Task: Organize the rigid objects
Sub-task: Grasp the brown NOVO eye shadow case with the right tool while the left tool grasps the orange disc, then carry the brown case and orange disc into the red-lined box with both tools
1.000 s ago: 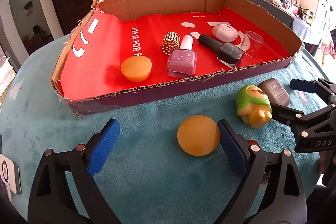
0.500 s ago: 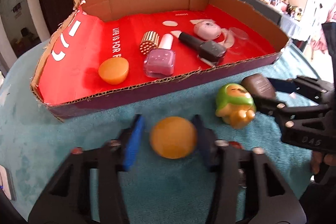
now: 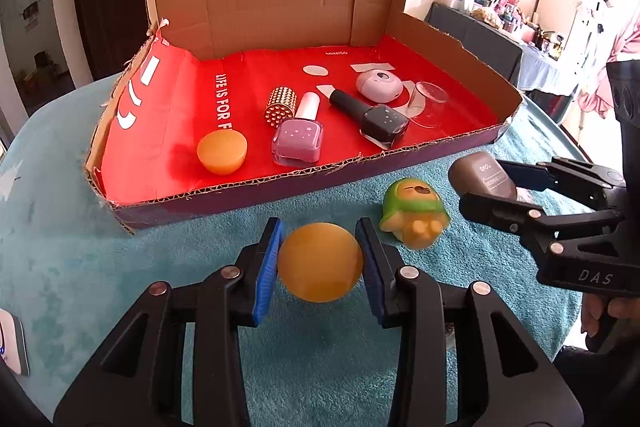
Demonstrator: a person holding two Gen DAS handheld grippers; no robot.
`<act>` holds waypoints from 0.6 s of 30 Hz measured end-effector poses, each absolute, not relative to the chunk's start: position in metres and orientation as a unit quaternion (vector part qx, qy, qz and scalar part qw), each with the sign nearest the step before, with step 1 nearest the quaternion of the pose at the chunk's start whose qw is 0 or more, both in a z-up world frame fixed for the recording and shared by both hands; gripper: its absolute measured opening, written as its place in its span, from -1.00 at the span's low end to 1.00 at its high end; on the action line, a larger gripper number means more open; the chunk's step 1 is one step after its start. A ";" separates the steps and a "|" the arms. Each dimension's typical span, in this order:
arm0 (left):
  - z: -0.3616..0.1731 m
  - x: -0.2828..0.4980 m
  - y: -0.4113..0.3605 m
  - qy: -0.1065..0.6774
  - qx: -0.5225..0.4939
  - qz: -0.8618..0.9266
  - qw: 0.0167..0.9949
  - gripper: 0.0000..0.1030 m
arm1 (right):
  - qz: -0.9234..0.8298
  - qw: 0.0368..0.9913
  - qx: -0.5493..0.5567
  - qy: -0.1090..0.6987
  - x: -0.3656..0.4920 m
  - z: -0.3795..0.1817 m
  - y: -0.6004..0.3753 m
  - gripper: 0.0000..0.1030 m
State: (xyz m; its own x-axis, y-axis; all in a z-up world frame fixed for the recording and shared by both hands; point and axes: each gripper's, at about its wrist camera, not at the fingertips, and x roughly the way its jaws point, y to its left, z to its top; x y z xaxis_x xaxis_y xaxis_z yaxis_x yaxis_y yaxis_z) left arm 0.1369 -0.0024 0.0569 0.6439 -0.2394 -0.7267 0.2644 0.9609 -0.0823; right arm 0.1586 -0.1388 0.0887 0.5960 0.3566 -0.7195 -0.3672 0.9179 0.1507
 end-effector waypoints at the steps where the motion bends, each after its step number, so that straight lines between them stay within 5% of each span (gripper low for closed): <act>1: 0.057 0.136 -0.003 0.398 0.016 -0.139 0.907 -0.31 | 0.203 0.893 -0.006 0.402 0.158 0.088 -0.139 0.11; 18: 0.058 0.133 -0.002 0.395 0.016 -0.138 0.908 -0.31 | 0.209 0.888 -0.006 0.410 0.155 0.083 -0.136 0.12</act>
